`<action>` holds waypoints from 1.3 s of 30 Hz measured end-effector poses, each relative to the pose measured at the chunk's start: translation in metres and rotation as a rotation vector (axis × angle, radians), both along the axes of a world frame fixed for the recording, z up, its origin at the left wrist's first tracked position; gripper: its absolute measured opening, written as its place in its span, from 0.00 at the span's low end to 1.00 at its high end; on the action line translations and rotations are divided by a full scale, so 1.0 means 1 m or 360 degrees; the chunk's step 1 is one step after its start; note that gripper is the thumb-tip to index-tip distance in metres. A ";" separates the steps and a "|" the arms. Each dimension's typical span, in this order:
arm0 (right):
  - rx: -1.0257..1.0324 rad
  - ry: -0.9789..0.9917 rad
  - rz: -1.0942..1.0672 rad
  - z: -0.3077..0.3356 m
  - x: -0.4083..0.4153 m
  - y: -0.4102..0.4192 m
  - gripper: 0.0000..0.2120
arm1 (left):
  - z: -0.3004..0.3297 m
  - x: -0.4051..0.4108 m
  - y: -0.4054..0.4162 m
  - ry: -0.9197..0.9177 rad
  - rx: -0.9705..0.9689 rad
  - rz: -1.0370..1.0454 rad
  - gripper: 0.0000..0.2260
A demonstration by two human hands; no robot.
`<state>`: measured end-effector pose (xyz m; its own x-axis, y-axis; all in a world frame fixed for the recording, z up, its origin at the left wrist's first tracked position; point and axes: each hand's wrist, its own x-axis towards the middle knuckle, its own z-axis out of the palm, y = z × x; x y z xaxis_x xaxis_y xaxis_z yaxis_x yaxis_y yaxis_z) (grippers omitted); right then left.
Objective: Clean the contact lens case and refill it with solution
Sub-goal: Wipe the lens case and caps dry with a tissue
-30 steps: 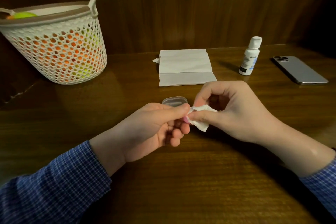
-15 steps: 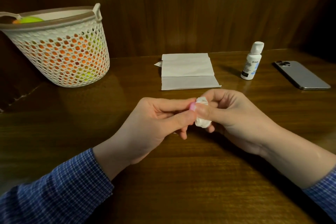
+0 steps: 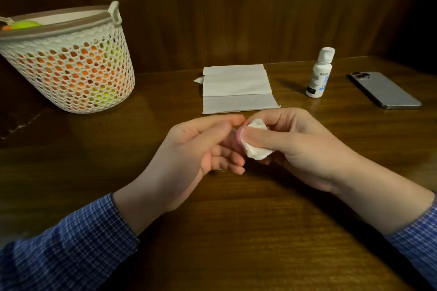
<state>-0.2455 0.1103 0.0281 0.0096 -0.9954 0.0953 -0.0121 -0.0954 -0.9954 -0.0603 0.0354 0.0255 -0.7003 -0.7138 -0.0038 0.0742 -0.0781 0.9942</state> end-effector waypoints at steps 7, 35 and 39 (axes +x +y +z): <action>-0.0288 0.0589 -0.0020 0.007 -0.004 0.006 0.05 | 0.003 0.000 -0.005 -0.0430 0.0432 -0.0405 0.23; -0.0138 0.0154 -0.0049 0.006 0.005 0.008 0.07 | -0.006 0.004 -0.010 0.0003 0.0436 -0.0519 0.13; 0.0037 -0.0038 -0.0094 0.001 0.006 0.008 0.12 | -0.010 0.008 -0.014 0.0067 0.0120 -0.0435 0.17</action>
<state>-0.2393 0.1181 0.0291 -0.0512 -0.9961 0.0717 0.0067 -0.0722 -0.9974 -0.0523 0.0215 0.0156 -0.8674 -0.4973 -0.0162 0.0816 -0.1744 0.9813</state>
